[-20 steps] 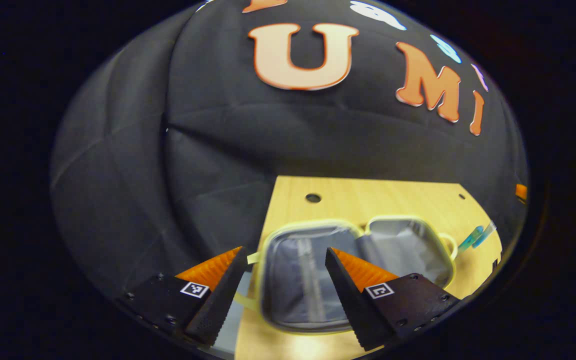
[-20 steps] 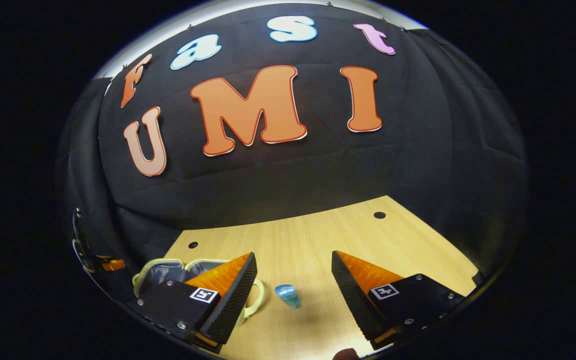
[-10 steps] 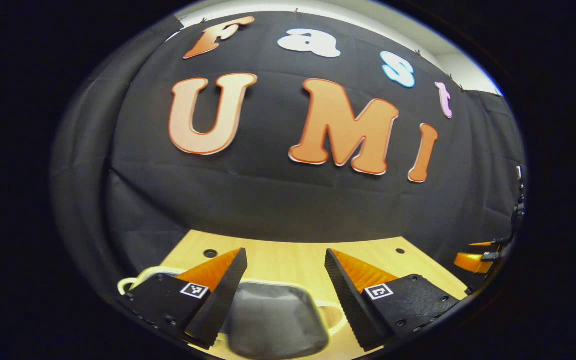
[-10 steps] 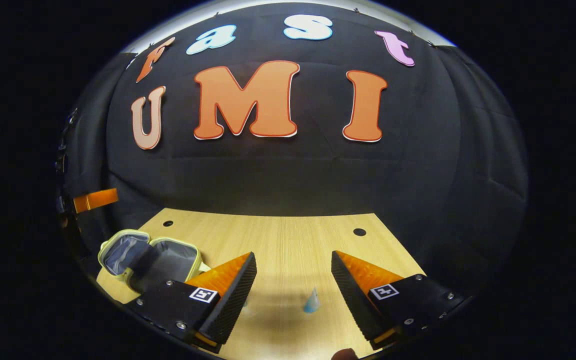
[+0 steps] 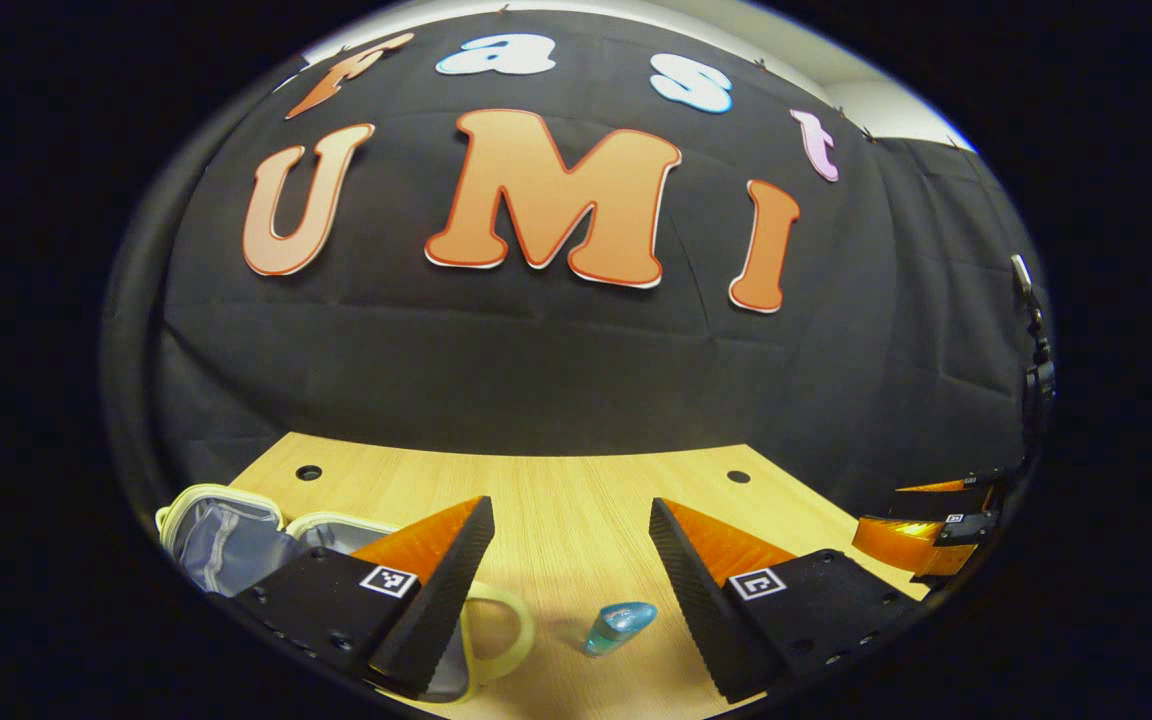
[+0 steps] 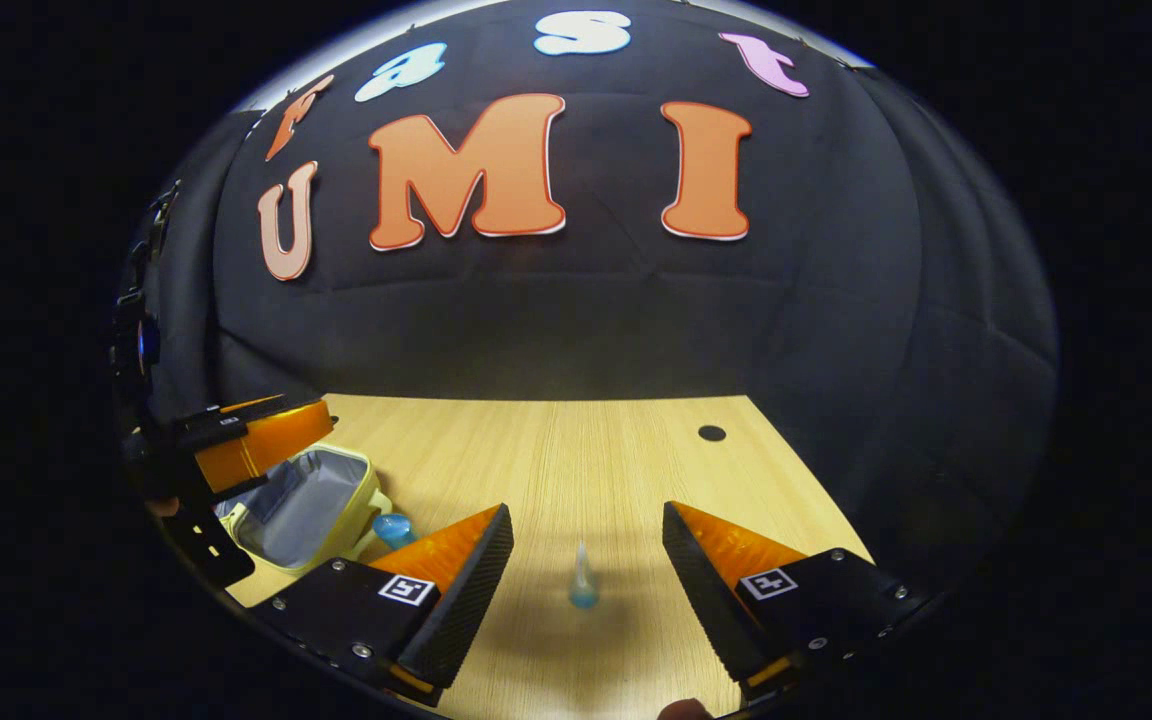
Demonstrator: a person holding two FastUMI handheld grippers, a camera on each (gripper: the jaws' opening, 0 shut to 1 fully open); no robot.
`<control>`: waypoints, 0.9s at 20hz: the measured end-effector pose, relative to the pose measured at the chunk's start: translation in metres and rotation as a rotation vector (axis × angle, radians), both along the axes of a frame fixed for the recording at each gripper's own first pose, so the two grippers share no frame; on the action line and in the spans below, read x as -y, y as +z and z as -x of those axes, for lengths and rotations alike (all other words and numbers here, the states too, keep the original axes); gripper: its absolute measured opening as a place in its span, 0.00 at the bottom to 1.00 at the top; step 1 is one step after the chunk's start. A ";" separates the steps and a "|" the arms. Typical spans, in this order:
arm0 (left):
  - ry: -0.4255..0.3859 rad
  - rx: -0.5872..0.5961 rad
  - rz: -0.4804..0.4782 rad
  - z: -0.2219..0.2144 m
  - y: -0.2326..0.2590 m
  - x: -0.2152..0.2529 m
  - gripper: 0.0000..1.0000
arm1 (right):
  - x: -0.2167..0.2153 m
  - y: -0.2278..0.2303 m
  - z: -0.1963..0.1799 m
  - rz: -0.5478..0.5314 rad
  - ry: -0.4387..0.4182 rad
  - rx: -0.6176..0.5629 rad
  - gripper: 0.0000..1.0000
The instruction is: First open the suitcase, pack the skin care products into it, and then close the suitcase.
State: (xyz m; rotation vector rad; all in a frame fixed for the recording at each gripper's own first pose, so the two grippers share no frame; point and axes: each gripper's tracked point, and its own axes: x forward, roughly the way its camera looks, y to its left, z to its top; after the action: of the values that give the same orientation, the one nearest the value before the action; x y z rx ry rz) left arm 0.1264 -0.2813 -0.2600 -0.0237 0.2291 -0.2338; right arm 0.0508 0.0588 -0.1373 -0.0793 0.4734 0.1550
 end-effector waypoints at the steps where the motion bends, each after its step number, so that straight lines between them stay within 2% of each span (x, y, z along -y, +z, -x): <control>1: -0.013 -0.008 -0.008 0.000 -0.010 0.010 0.97 | 0.003 -0.007 0.002 -0.001 -0.004 -0.017 0.95; 3: -0.028 -0.026 -0.031 -0.002 -0.033 0.025 0.98 | 0.009 -0.017 0.007 -0.005 -0.006 -0.044 0.95; 5: -0.022 -0.045 -0.094 -0.008 -0.065 0.033 0.97 | 0.023 -0.021 0.008 0.020 -0.013 -0.049 0.95; 7: -0.017 -0.074 -0.107 -0.013 -0.090 0.038 0.97 | 0.035 -0.023 0.007 0.022 -0.034 -0.055 0.95; 11: -0.025 -0.130 -0.147 -0.010 -0.140 0.043 0.97 | 0.045 -0.043 0.006 0.012 -0.067 -0.094 0.95; 15: 0.006 -0.157 -0.208 -0.008 -0.175 0.038 0.98 | 0.053 -0.057 0.015 0.022 -0.080 -0.123 0.95; 18: -0.006 -0.205 -0.167 -0.005 -0.200 0.046 0.97 | 0.062 -0.070 0.017 0.033 -0.101 -0.159 0.95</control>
State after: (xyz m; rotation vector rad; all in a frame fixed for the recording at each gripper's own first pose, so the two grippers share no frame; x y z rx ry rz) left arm 0.1309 -0.3272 -0.4596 0.1190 0.4523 -0.2171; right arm 0.0335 -0.0028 -0.2076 -0.0756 0.6372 0.0549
